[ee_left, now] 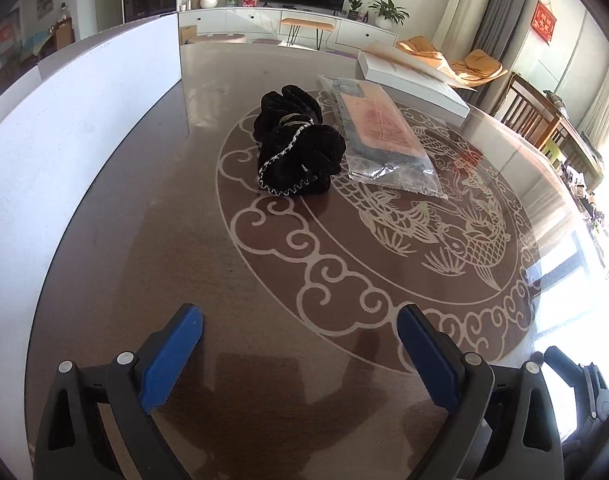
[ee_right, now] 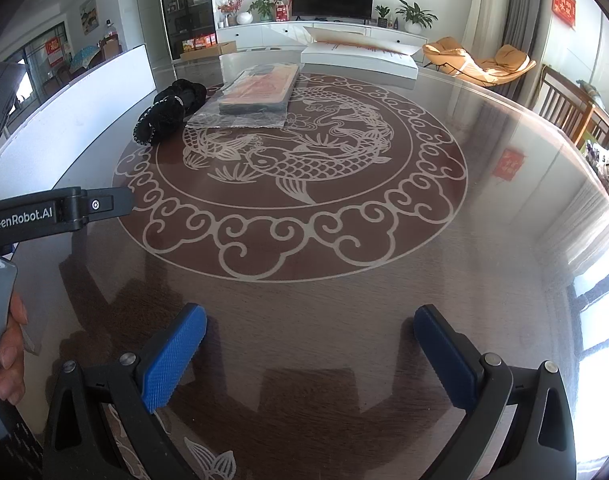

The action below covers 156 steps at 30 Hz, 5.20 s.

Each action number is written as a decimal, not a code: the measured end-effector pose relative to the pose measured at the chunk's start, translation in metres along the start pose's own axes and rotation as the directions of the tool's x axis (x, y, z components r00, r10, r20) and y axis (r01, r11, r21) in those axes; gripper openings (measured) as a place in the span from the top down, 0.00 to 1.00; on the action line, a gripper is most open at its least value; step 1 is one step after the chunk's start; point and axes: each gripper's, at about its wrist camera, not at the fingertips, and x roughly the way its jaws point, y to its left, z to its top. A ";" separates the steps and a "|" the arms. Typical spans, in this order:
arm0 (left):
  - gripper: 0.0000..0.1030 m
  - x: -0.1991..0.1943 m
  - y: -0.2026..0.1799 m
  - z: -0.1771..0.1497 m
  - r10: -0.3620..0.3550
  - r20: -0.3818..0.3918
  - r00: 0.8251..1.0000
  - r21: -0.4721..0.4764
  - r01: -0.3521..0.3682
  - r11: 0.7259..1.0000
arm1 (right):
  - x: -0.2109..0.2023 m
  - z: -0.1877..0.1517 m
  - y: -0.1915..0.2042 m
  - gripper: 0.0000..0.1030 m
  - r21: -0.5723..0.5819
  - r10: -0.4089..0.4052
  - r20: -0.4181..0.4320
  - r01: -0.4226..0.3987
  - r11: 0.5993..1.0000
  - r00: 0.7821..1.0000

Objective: Organize objects
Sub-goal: 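Grasp the black fuzzy bundle with the left tool while the right tool grasps the orange phone case, then lift the black bundle with the left tool while the right tool lifts the phone case, then carry the bundle and phone case into the cardboard box and open both tools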

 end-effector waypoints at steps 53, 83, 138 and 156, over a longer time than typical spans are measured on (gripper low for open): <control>0.70 -0.018 0.058 -0.012 0.057 0.105 0.993 0.026 -0.060 0.998 | 0.016 0.033 0.051 0.25 -0.103 0.076 0.009 -0.075 0.992 0.997; 0.00 -0.010 0.051 -0.016 0.144 0.053 0.988 0.048 -0.147 0.988 | 0.013 0.013 0.030 0.00 -0.055 0.042 -0.010 -0.043 0.998 0.999; 0.72 -0.167 0.288 0.021 0.290 0.148 0.945 -0.289 -0.239 0.927 | -0.076 0.180 0.296 0.26 -0.241 0.658 -0.003 -0.639 0.731 0.753; 0.06 -0.179 0.300 -0.011 0.490 0.067 0.869 -0.302 -0.451 0.840 | -0.041 0.169 0.353 0.04 -0.321 0.518 -0.113 -0.524 0.789 0.848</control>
